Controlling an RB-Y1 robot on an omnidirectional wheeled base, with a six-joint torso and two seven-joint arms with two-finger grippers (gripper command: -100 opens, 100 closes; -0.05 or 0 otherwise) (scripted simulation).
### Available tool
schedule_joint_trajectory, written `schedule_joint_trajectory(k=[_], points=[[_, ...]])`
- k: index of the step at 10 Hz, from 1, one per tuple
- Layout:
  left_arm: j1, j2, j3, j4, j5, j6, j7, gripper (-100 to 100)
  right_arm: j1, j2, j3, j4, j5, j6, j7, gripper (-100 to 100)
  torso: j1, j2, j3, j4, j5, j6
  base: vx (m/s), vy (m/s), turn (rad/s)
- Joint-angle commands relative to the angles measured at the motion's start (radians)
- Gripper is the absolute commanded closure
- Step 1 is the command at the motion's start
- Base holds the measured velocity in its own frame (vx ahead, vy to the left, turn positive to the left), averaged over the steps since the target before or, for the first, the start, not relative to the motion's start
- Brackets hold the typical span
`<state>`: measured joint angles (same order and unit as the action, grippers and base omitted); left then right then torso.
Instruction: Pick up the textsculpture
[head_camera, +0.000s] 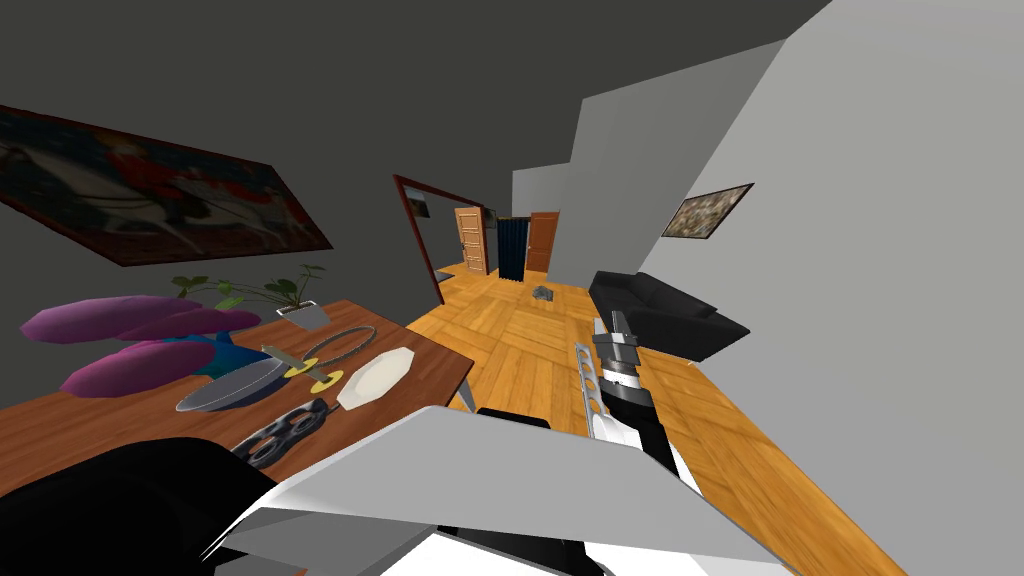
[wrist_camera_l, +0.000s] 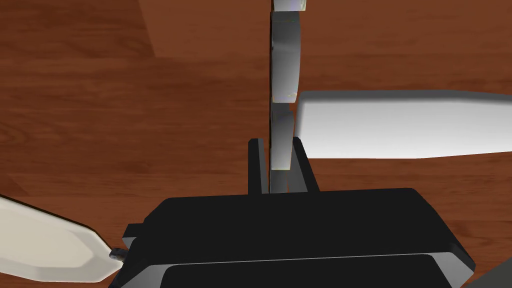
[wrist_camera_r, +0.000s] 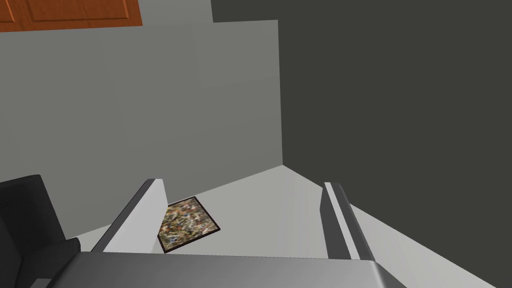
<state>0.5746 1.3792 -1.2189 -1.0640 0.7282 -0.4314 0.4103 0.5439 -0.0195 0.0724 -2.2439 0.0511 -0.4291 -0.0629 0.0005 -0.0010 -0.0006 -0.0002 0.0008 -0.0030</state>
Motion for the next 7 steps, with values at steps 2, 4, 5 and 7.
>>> schedule_joint_trajectory(k=[2, 4, 5, 7], points=[[0.000, 0.000, 0.000, 0.000, 0.000, 0.001, 0.000, 100, 0.000, 0.000, 0.000, 0.000, 0.000, 0.000, 0.000, 0, 0.000, 0.000, 0.000, 0.000, 0.000, 0.000, 0.000, 0.000, 0.000], [-0.004, 0.031, -0.025, -0.008, 0.008, -0.020, 0.018, 100, 0.000, 0.000, 0.000, 0.000, 0.000, 0.000, 0.000, 0, 0.000, 0.001, 0.001, 0.001, 0.000, 0.000, -0.004, -0.016, -0.003], [-0.002, 0.048, -0.032, -0.017, 0.014, -0.028, 0.021, 100, 0.000, 0.000, 0.000, 0.000, 0.000, 0.000, 0.000, 0, -0.002, 0.001, 0.001, 0.001, -0.001, 0.000, -0.016, -0.048, -0.008], [-0.004, 0.044, -0.029, -0.016, 0.010, -0.021, 0.022, 0, 0.000, 0.000, 0.000, 0.000, 0.000, 0.000, 0.000, 0, -0.002, 0.002, 0.002, 0.001, -0.001, 0.000, -0.004, -0.010, 0.000]])
